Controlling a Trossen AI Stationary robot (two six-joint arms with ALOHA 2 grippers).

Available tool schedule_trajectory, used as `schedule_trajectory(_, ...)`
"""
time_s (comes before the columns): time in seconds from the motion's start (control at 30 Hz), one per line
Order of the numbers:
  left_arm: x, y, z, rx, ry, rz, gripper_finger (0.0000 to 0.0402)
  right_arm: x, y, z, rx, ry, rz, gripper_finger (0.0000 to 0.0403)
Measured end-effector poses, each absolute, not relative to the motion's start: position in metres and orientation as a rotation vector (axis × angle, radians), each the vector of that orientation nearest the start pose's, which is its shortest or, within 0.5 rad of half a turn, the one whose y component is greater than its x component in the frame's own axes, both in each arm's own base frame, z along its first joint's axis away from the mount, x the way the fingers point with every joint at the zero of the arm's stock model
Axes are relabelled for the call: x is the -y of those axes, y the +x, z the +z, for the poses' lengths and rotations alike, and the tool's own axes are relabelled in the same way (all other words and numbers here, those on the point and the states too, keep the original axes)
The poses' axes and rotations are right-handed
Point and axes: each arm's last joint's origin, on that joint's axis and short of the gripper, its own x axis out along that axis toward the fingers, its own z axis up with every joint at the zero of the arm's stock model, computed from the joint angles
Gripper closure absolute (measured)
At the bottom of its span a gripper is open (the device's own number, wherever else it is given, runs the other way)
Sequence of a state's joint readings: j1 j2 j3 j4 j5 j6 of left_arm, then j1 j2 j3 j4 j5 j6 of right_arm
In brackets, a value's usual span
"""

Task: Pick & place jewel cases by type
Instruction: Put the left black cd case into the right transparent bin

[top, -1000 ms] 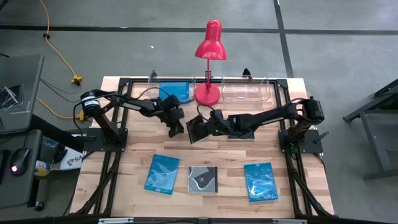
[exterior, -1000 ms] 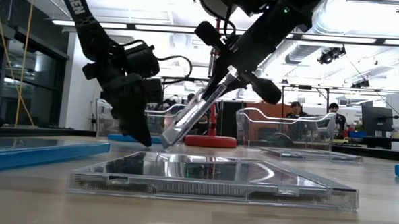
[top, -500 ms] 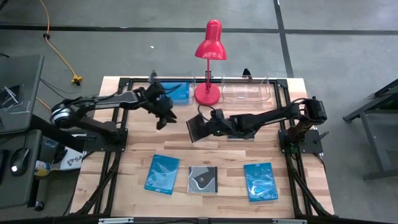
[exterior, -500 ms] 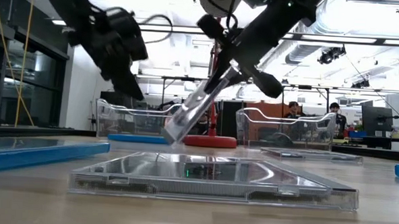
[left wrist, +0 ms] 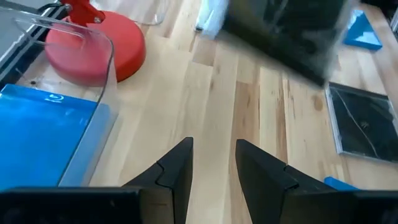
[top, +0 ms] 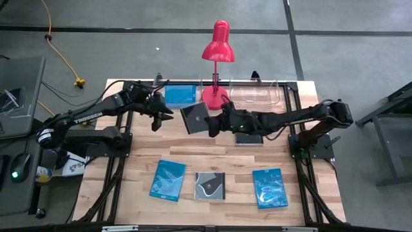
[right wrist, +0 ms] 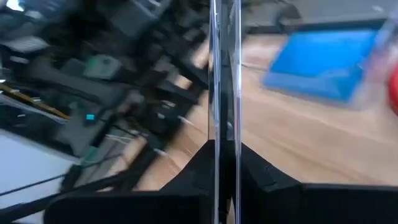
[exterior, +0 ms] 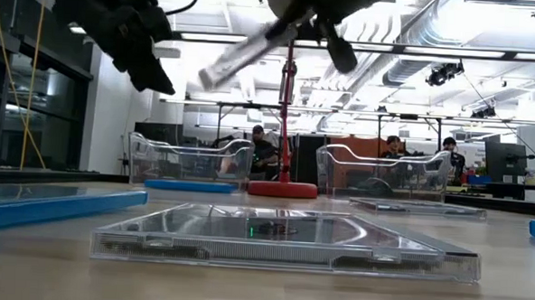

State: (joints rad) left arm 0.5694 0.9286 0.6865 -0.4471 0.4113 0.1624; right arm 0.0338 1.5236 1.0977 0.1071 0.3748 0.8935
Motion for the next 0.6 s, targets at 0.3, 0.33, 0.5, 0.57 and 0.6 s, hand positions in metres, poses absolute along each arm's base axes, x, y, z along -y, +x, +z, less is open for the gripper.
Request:
schedule_trajectory(0.3,-0.092,0.163,0.255,-0.617,-0.198,0.147,0.0282,-0.001,0.328,0.334,0.019,0.648,-0.324,0.0394)
schedule_trajectory(0.33,-0.092,0.163,0.255,-0.619,-0.202,0.157,0.0282,-0.002,0.327,0.338,0.033,0.609,-0.306,0.039)
schedule_trajectory(0.5,-0.094,0.163,0.255,-0.627,-0.232,0.23,0.0282,-0.003,0.324,0.355,0.146,0.477,-0.243,0.0376)
schedule_trajectory(0.57,-0.094,0.163,0.255,-0.62,-0.239,0.247,0.0282,-0.002,0.323,0.36,0.188,0.452,-0.215,0.0383)
schedule_trajectory(0.6,-0.094,0.163,0.255,-0.616,-0.241,0.254,0.0282,-0.002,0.322,0.363,0.211,0.441,-0.202,0.0387)
